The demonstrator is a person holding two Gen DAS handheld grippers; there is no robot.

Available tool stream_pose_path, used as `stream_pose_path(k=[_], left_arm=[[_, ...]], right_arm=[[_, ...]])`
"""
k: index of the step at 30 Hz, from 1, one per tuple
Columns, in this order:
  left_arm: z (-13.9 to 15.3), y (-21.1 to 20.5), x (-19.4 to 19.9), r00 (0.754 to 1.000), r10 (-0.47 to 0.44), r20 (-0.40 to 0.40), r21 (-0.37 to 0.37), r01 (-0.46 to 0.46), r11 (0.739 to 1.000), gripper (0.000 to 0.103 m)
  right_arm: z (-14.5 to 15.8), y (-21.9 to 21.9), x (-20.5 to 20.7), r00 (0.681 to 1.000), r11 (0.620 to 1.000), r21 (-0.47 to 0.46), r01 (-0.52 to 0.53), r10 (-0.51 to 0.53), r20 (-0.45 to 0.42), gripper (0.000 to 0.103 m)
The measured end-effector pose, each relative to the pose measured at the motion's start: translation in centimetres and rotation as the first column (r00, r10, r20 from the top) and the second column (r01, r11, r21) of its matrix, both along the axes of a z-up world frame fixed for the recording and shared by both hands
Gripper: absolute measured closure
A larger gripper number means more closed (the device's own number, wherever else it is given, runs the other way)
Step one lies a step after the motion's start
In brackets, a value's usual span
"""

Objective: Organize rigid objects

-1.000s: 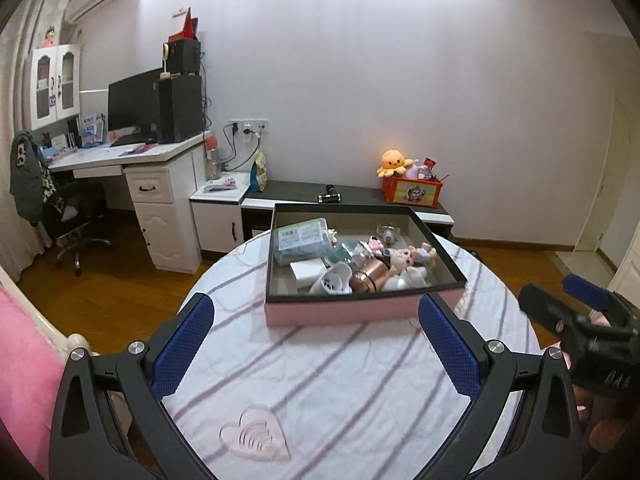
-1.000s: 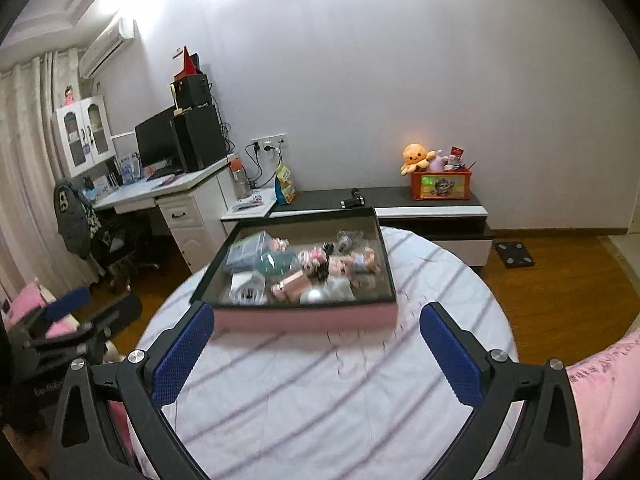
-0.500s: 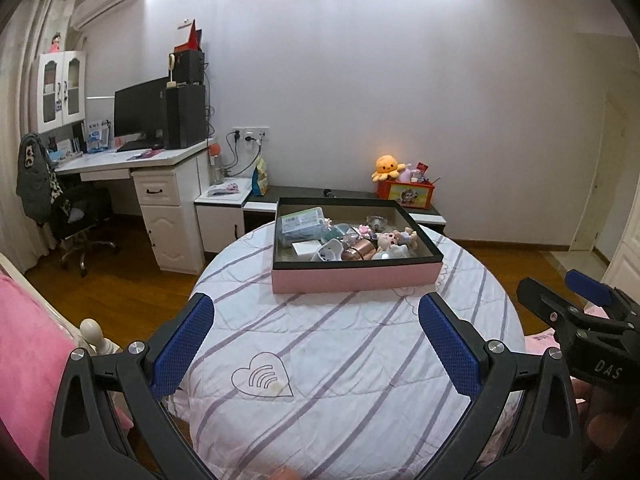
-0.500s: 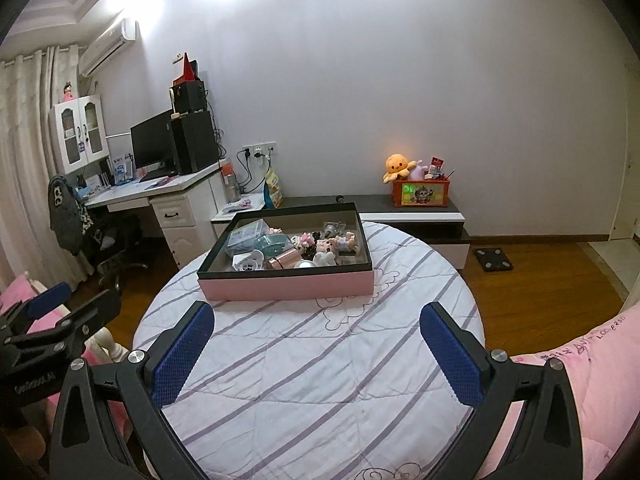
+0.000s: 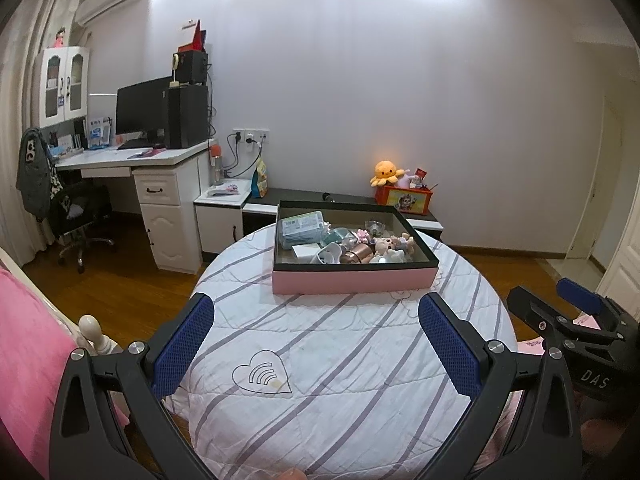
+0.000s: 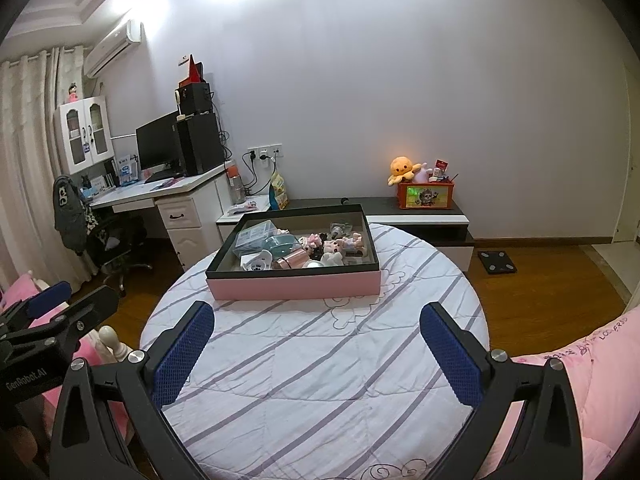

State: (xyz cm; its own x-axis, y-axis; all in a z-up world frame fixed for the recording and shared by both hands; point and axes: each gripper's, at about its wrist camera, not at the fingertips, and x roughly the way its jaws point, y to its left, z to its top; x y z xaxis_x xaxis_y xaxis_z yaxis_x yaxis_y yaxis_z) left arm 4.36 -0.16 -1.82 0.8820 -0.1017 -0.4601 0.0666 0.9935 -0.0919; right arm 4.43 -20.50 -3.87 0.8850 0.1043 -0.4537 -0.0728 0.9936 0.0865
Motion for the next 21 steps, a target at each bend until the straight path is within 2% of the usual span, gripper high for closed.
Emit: stream_pose_path(k=[9,21], left_arm=[[0.29,0.66,-0.06,1.000,-0.001,-0.001,-0.040,0.001,0.999,0.000],[0.35,0.72,-0.05,1.000,0.012,0.000,-0.025,-0.012,1.000,0.000]], right_arm=[[0.28,0.05,-0.38,1.000,1.000,0.000,-0.003,0.003,0.009,0.000],[0.28,0.19,-0.32,1.000,1.000,-0.001,-0.009,0.009,0.003,0.000]])
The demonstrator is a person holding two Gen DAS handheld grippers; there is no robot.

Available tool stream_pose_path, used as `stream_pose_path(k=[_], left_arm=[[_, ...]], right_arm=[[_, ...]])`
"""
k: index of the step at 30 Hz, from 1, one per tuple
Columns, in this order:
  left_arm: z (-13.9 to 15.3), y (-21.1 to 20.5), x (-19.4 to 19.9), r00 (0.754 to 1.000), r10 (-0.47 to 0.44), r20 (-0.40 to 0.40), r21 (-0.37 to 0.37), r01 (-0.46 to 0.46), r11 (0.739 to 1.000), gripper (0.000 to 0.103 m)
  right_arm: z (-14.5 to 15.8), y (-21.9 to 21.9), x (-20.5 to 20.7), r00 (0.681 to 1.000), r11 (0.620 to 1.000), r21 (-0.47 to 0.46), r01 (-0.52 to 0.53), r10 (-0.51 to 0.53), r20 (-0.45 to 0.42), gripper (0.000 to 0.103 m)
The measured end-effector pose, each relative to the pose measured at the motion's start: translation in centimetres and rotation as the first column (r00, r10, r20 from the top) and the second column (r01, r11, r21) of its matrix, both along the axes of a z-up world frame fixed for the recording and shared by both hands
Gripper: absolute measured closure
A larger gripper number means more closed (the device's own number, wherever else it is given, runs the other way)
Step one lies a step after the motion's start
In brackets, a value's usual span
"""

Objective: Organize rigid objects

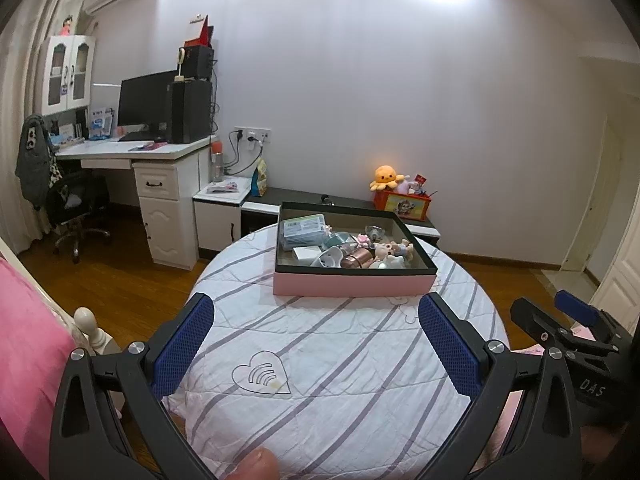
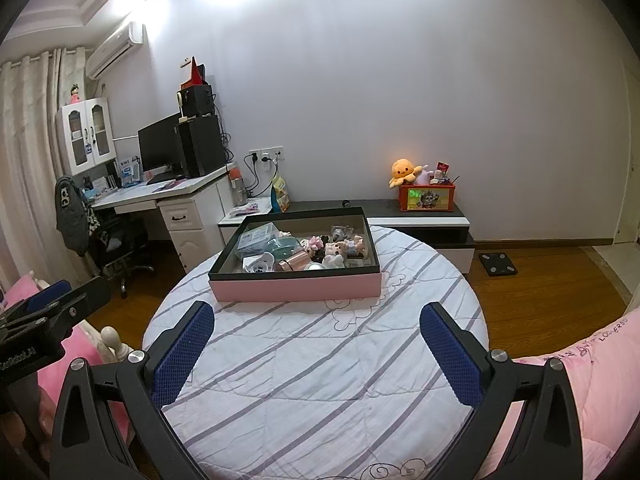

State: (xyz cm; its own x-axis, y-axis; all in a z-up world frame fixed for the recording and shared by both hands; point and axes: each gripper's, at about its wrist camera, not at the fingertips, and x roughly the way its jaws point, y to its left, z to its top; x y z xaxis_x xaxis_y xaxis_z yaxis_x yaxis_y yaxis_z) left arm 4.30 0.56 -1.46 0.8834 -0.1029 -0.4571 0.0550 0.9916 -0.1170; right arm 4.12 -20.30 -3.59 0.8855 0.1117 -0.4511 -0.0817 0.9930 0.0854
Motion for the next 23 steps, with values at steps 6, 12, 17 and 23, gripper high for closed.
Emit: stream_pose_path(k=[6,12,17,23], left_arm=[[0.08,-0.51,0.06,1.000,-0.004,0.008,0.029,0.004,1.000,0.000],[0.16,-1.02,-0.10,1.000,-0.014,0.012,0.038,0.013,0.999,0.000],[0.18,-0.95,-0.10,1.000,-0.009,0.013,0.034,0.009,0.999,0.000],[0.17,-0.71,-0.23,1.000,0.002,0.021,0.019,-0.002,1.000,0.000]], right_arm=[[-0.02,0.10,-0.08,1.000,1.000,-0.001,-0.003,0.003,-0.001,0.000],[0.00,0.10,-0.07,1.000,1.000,-0.001,0.000,0.000,0.000,0.000],[0.03,0.18,-0.05,1.000,1.000,-0.001,-0.003,0.003,0.000,0.000],[-0.01,0.24,-0.01,1.000,1.000,-0.001,-0.005,0.005,-0.003,0.000]])
